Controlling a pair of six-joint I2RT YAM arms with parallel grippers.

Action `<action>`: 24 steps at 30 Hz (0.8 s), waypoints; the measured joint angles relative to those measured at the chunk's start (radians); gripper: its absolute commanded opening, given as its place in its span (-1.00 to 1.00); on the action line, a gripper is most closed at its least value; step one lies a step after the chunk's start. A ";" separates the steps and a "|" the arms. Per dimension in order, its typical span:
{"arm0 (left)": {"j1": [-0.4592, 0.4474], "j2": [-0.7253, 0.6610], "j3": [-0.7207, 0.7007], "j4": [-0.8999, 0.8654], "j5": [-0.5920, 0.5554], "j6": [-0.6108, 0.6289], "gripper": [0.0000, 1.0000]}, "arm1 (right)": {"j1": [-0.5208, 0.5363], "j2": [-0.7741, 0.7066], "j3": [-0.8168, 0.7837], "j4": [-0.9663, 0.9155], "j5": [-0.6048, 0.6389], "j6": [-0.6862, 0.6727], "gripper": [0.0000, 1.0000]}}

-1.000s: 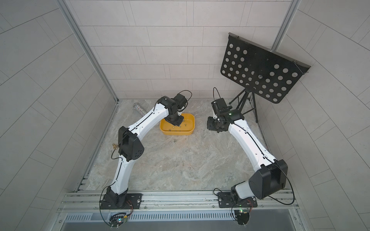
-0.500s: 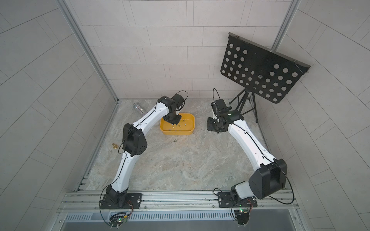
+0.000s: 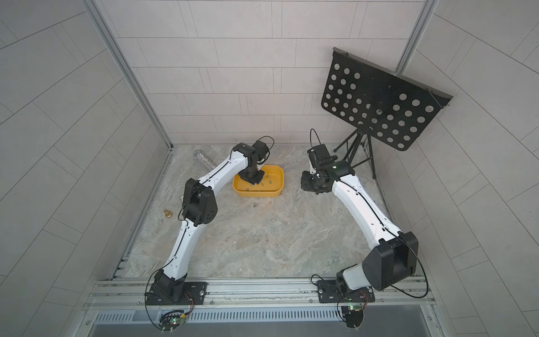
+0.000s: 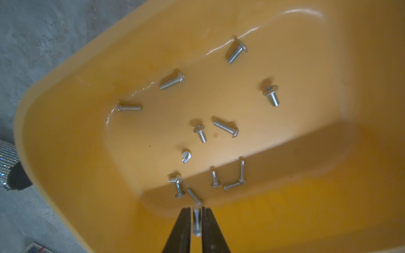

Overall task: Put the screws on the desktop into the storage box
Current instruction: Place the screw in the storage box.

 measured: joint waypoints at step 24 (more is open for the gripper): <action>0.037 -0.469 -0.279 0.074 -0.064 -0.024 -0.04 | 0.014 -0.005 -0.016 0.010 -0.008 0.061 -0.32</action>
